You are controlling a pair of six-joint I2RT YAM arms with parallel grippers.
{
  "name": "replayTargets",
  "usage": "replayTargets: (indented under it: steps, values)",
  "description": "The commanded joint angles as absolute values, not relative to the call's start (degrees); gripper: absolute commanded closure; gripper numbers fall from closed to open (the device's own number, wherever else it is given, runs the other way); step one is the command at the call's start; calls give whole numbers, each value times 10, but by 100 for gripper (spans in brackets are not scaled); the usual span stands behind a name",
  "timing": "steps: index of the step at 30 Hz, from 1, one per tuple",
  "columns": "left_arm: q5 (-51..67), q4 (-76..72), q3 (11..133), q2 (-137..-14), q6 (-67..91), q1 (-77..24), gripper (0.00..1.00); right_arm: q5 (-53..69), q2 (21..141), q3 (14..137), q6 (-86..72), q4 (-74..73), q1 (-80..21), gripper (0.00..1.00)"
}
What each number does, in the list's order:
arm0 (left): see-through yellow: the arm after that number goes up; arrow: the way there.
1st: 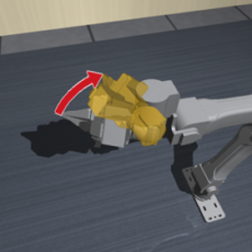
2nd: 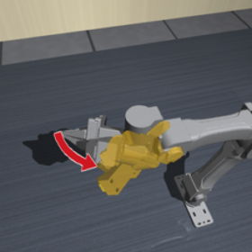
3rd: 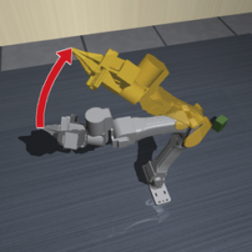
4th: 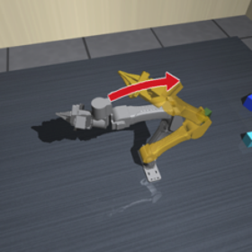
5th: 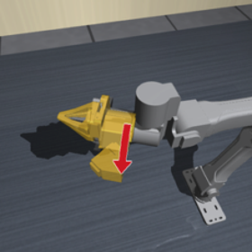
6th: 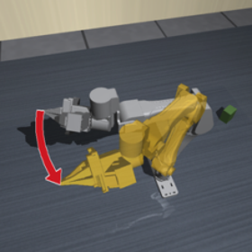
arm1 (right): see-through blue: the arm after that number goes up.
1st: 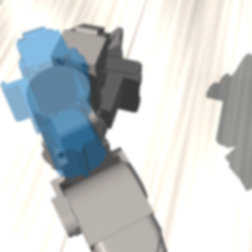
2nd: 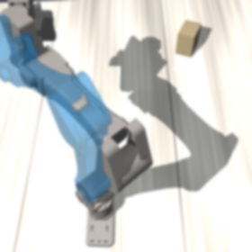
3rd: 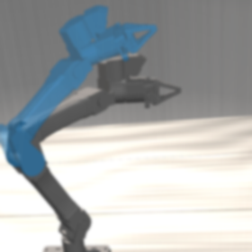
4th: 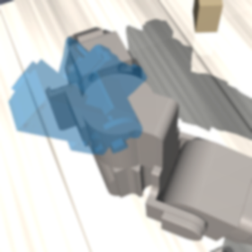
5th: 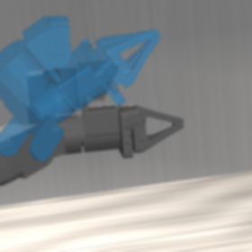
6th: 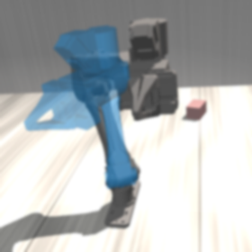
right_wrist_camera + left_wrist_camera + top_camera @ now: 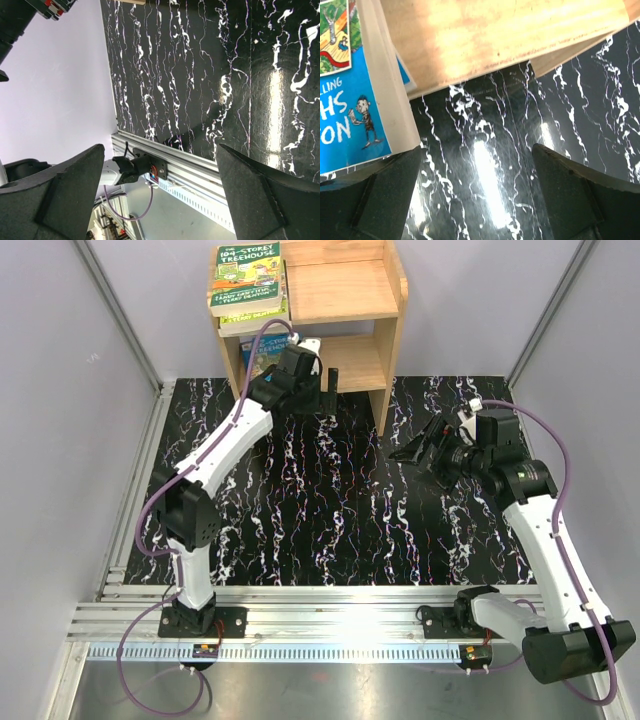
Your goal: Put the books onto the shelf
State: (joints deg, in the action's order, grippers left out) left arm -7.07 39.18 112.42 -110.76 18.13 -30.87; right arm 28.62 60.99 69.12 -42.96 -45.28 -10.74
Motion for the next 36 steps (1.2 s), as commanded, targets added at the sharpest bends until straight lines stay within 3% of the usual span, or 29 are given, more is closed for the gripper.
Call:
replayTargets:
  steps: [1, 8, 16, 25, 32, 36]
  values:
    - [-83, 285, 1103, -1094, 174, -292, 3, 307, 616, 684, -443, -410, -105, 0]
    - [-78, 314, 1121, -1098, 199, -290, 2, 310, 628, 682, -441, -403, -105, 0]
    - [-40, 246, 923, -945, 227, -291, 2, 294, 606, 667, -421, -416, -105, 0]
    - [26, 251, 861, -822, 257, -293, 1, 306, 572, 629, -395, -405, -105, 0]
    - [-141, 316, 781, -675, 227, -293, 1, 282, 506, 687, -358, -457, -105, 0]
    - [-241, 267, 696, -559, 179, -293, 1, 226, 479, 764, -330, -517, -104, 0]
